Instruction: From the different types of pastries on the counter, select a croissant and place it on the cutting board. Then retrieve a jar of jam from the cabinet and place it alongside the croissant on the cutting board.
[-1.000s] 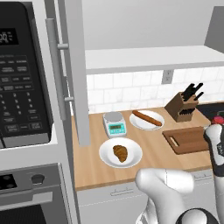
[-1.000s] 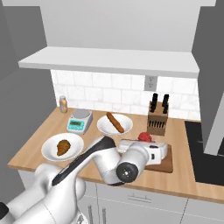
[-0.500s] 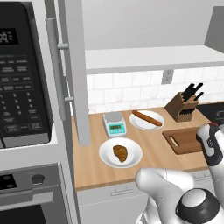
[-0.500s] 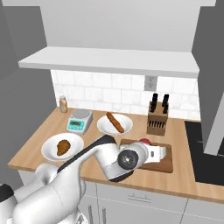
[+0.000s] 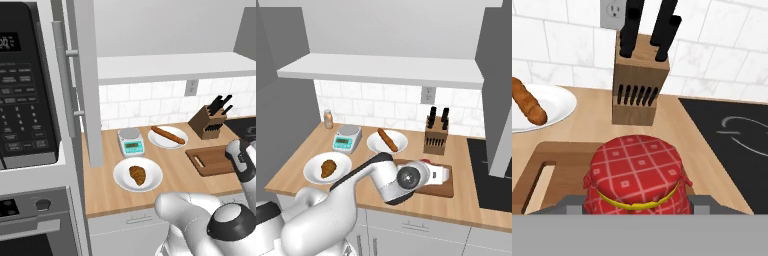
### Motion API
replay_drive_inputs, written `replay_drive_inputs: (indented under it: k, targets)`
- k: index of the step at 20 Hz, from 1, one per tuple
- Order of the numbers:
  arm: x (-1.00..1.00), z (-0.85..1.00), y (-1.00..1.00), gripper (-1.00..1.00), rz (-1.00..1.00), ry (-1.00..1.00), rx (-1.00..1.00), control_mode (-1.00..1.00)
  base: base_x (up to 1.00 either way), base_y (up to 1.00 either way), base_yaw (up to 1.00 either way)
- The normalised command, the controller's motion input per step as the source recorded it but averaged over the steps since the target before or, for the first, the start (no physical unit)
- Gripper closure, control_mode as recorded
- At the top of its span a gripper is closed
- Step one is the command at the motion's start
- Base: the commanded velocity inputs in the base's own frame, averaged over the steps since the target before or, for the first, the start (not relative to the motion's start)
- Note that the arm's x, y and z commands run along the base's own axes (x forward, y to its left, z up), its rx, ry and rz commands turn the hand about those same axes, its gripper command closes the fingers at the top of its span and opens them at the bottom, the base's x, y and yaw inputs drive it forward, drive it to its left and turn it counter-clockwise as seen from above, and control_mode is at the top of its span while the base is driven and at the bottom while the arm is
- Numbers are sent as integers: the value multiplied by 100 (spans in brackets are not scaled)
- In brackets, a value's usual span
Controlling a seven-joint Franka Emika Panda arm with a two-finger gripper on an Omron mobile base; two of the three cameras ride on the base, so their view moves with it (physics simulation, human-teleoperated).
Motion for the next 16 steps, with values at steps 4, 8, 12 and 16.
replay_drive_inputs:
  k: [4, 8, 12, 16]
  targets:
    - [6, -3, -10, 100, -2, 0, 5, -100, 0, 0, 0]
    - [-45, -78, 0, 100, 0, -6, -2, -100, 0, 0, 0]
    - [-27, -90, 0, 100, -2, -3, -2, -100, 0, 0, 0]
    - [29, -30, 1, 100, -1, -1, 3, -100, 0, 0, 0]
